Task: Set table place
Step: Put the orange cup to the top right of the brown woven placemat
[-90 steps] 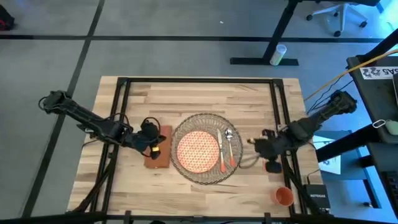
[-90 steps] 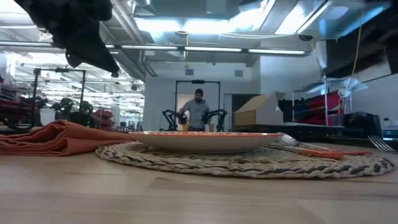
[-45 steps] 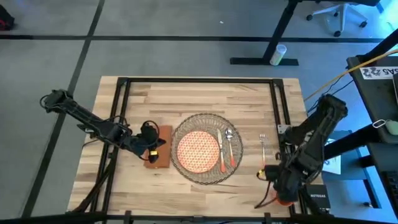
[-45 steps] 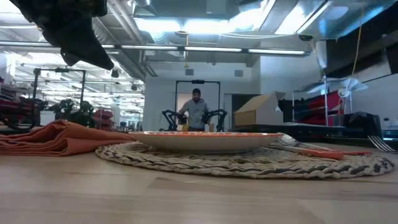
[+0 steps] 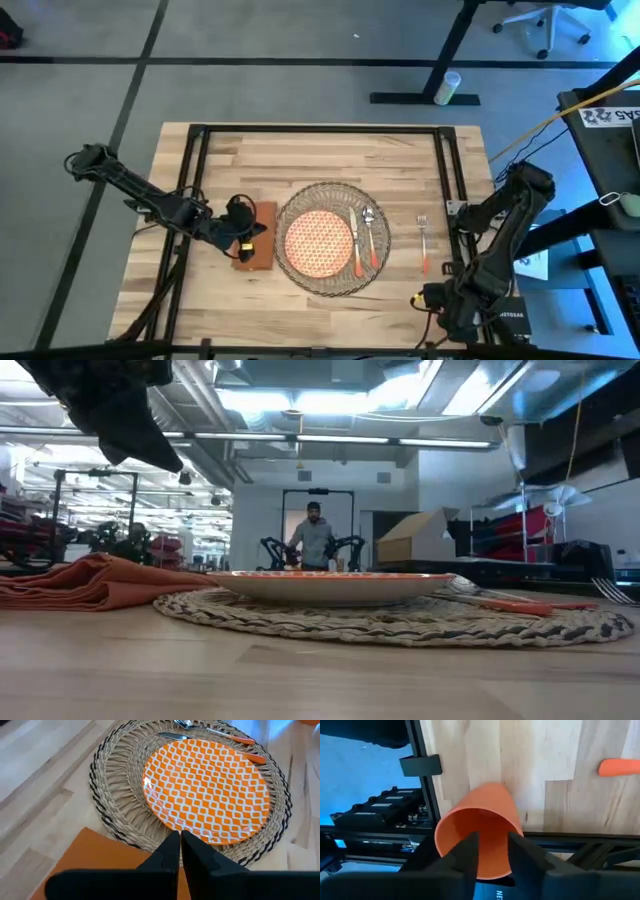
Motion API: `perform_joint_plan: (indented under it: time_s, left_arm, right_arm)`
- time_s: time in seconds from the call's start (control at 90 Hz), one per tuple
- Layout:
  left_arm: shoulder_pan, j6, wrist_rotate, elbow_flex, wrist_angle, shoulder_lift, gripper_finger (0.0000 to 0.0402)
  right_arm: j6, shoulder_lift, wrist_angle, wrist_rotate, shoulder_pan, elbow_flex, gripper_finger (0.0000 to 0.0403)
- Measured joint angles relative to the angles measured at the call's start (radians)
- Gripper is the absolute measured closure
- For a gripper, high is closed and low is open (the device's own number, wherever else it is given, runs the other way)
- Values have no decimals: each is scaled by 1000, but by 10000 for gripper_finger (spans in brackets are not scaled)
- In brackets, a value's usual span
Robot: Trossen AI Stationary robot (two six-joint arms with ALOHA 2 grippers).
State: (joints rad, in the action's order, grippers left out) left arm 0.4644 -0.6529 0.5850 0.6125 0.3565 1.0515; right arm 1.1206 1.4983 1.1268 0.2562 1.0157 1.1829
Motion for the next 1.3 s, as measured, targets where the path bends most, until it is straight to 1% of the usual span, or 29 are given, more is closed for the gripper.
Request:
perform_joint_plan:
  time_s: [0.133, 0.489, 0.556, 0.611, 0.767, 0.811, 0.867, 0.989, 1.1, 1.178, 1.3]
  left_arm:
    - [-1, 6, 0, 0, 0, 0, 402]
    - [-2, 6, 0, 0, 2, 0, 402]
    - [-2, 6, 0, 0, 2, 0, 402]
    - [-2, 6, 0, 0, 2, 0, 402]
    - [-2, 6, 0, 0, 2, 0, 402]
    - [-2, 6, 0, 0, 2, 0, 402]
    - [-2, 6, 0, 0, 2, 0, 402]
    - [-2, 7, 0, 0, 2, 0, 402]
    - [-2, 8, 0, 0, 2, 0, 402]
    - [-2, 11, 0, 0, 2, 0, 402]
    - [-2, 11, 0, 0, 1, 0, 402]
  right_arm:
    - [-7, 6, 1, 0, 0, -29, 280]
    - [5, 6, -15, 0, -1, -116, 283]
    - [5, 6, -31, 0, -2, -133, 295]
    - [5, 6, -31, -1, -2, -140, 312]
    - [-3, 1, -28, -11, -11, -142, 386]
    - [-7, -8, -27, -20, -21, -141, 395]
    - [-11, -19, -20, -44, -33, -133, 394]
    - [-54, -58, 28, -115, -80, -96, 400]
    - [-102, -95, 99, -165, -149, -60, 401]
    - [-134, -130, 143, -192, -219, -44, 401]
    - [-230, -189, 173, -243, -365, -34, 402]
